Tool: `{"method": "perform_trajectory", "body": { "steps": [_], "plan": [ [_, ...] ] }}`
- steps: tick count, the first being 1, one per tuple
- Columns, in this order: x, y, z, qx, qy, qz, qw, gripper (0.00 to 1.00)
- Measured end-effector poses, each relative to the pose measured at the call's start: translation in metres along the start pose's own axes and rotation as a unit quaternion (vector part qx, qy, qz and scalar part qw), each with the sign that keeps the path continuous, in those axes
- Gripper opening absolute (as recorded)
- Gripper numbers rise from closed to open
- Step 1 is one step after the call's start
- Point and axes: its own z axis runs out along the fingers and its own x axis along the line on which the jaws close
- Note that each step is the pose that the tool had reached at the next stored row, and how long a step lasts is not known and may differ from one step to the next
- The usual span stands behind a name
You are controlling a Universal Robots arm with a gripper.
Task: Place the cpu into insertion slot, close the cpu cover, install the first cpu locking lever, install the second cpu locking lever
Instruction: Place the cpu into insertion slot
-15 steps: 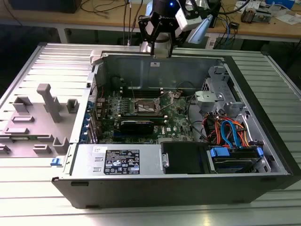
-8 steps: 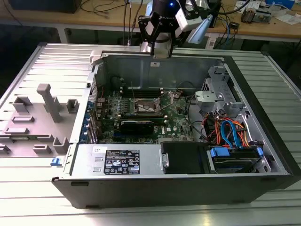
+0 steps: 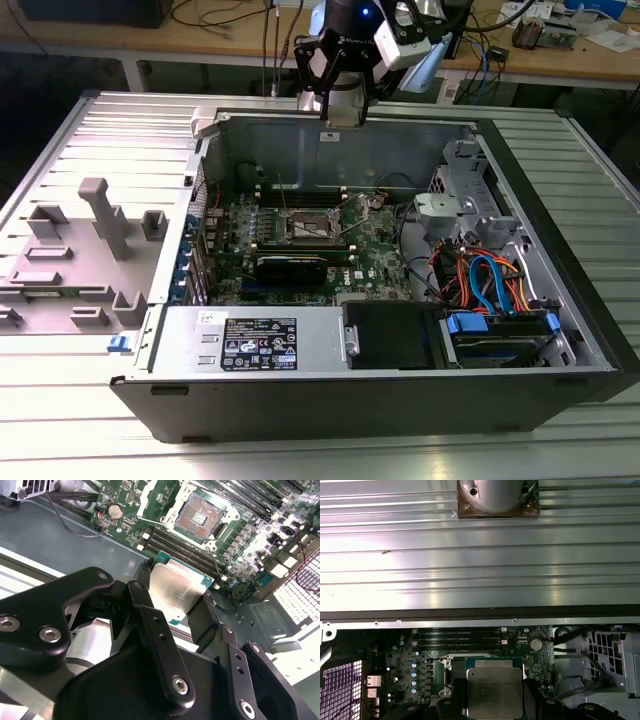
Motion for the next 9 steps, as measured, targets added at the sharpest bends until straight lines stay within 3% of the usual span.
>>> {"method": "perform_trajectory", "body": {
  "steps": [9],
  "plan": [
    [-0.0001,-0.004,-0.0005,0.0001,0.0,0.0,1.0,0.54]
  ]
}}
